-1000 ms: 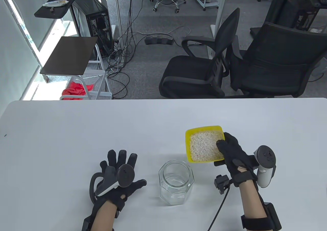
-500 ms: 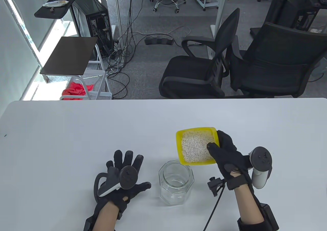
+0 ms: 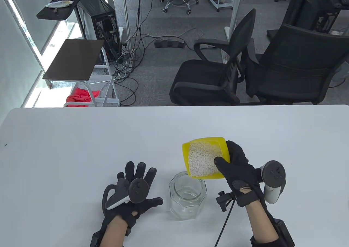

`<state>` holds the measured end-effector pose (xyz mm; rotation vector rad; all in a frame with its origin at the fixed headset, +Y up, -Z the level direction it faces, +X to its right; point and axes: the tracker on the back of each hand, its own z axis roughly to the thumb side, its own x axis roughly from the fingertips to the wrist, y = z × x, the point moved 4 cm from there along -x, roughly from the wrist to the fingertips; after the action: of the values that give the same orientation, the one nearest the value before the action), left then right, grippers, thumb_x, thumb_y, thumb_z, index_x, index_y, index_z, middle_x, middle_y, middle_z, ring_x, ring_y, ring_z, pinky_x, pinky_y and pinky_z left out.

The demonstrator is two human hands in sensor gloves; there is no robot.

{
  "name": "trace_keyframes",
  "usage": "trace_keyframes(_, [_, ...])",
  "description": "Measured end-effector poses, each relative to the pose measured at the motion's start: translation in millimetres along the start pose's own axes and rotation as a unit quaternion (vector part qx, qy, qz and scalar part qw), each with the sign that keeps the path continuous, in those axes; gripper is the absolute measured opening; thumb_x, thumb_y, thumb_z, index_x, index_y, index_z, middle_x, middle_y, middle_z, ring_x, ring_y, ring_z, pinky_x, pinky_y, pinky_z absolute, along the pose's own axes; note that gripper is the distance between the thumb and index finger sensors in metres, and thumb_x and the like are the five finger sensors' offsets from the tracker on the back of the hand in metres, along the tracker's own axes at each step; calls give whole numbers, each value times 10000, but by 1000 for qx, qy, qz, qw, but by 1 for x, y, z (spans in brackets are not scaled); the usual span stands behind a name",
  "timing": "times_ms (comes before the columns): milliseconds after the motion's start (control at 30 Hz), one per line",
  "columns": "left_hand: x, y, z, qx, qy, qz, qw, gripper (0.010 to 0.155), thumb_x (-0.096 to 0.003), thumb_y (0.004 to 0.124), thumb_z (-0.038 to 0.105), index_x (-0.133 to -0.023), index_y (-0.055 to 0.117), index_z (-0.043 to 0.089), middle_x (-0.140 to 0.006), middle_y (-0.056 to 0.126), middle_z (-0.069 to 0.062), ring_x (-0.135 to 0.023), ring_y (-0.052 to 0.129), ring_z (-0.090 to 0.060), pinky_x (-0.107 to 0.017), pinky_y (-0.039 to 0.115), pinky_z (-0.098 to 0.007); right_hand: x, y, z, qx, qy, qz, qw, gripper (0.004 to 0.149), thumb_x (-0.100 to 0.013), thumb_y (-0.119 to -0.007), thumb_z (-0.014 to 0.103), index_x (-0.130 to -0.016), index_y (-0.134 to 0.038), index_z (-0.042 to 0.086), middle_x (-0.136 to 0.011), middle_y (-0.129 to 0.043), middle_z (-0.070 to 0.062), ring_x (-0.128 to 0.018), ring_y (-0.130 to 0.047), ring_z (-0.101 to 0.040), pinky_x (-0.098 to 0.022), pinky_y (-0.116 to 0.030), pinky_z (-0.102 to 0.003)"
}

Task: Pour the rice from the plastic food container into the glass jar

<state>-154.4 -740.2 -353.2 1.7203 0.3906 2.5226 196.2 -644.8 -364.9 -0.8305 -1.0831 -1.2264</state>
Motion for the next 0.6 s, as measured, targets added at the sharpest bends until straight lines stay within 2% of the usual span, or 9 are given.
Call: trace_keyframes(600, [0,0,-1,1,-3,2,1000,1009,-478,625,830,-1200,123,336,-1195,25,-121,-1061,-10,-566,-727,240,-750,2,-8,6,14,23,7,1000,843,-388,-911,568,-992,-534,116,-849,-612,-135,-601,-749,-337,-403,-759,-531])
